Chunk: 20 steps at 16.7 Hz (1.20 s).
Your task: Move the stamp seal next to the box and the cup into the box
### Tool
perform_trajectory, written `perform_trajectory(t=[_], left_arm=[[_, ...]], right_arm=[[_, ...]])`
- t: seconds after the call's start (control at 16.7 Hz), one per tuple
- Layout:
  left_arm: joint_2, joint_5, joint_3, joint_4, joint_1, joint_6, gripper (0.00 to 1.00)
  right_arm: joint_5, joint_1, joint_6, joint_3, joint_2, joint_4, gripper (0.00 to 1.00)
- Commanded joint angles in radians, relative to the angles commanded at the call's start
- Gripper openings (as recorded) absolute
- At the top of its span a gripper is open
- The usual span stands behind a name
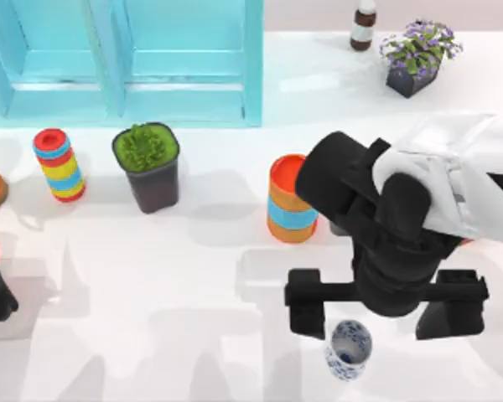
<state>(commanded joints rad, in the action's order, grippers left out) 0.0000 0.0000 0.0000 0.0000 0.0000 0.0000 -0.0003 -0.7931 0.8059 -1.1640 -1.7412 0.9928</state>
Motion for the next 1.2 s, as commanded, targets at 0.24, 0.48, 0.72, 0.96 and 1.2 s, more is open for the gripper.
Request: perform_trajectory(t=[0.24, 0.48, 0.72, 0.96, 1.2], left_arm=[[0.0, 0.0, 0.0, 0.0, 0.0, 0.0, 1.0], [0.0, 0.0, 0.0, 0.0, 0.0, 0.0, 1.0], [0.0, 0.0, 0.0, 0.0, 0.0, 0.0, 1.0], [0.0, 0.0, 0.0, 0.0, 0.0, 0.0, 1.0], [0.0, 0.0, 0.0, 0.0, 0.0, 0.0, 1.0]], right_arm=[[0.0, -0.003, 0.003, 0.086, -0.039, -0.134, 1.0], [0.0, -0.004, 0.005, 0.106, -0.05, -0.154, 1.0], [0.0, -0.004, 0.005, 0.106, -0.05, -0.154, 0.77], [0.0, -0.004, 0.005, 0.106, -0.05, -0.154, 0.47], [0.0, -0.004, 0.005, 0.106, -0.05, -0.154, 0.17]])
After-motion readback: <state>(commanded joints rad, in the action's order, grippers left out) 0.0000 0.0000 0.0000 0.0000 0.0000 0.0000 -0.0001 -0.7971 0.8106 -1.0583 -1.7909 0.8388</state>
